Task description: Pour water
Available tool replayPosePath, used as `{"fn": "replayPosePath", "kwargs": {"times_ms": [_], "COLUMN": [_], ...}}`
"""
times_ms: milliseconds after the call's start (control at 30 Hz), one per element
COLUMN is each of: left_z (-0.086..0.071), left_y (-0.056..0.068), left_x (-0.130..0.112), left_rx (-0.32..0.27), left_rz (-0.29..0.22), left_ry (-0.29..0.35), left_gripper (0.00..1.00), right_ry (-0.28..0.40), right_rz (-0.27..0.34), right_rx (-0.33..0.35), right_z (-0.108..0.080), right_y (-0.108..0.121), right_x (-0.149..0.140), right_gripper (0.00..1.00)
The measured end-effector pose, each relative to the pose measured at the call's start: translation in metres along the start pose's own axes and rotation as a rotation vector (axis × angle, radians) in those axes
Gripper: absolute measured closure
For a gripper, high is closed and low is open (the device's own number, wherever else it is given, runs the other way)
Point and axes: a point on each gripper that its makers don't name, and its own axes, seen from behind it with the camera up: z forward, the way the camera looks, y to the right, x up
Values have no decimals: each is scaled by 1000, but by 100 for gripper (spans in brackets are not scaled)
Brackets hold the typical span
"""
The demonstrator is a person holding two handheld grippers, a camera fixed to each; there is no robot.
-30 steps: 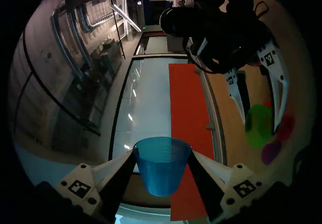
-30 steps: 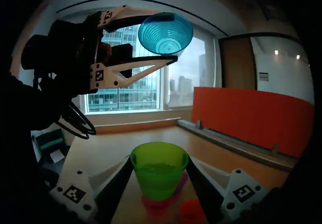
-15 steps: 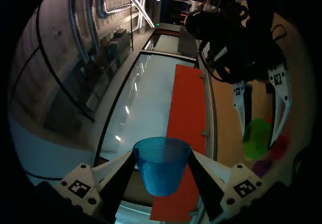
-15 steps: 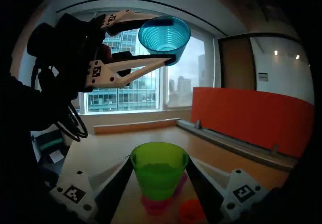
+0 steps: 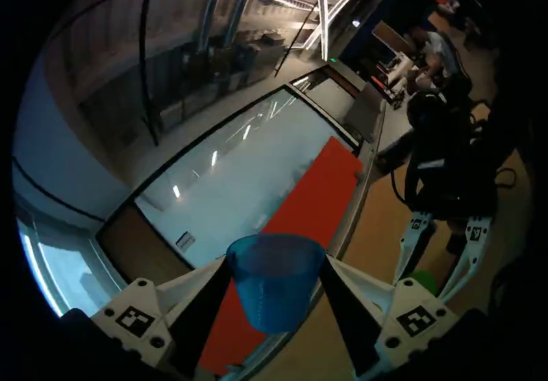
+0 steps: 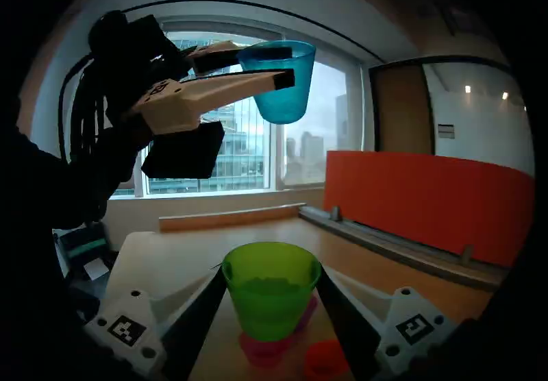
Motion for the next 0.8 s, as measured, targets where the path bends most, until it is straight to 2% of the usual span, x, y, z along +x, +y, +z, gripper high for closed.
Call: {"fn": "replayPosePath", "kwargs": {"times_ms": [167, 600, 800], "left_z": [3, 4, 7], "left_y": [-5, -11, -9], "left_x": [-5, -14, -18], "left_rx": [-6, -47, -66], "left_rz": [-138, -540, -675], "left_ry": [-5, 8, 6], "left_gripper": [13, 13, 13], "right_ry": [4, 13, 14], "right_rz": [2, 4, 3], "right_rx": [-2, -5, -9], "right_z": [-1, -4, -4], "right_y": [1, 0, 0], "right_x": [0, 3, 2], "right_gripper": [9, 9, 9]}}
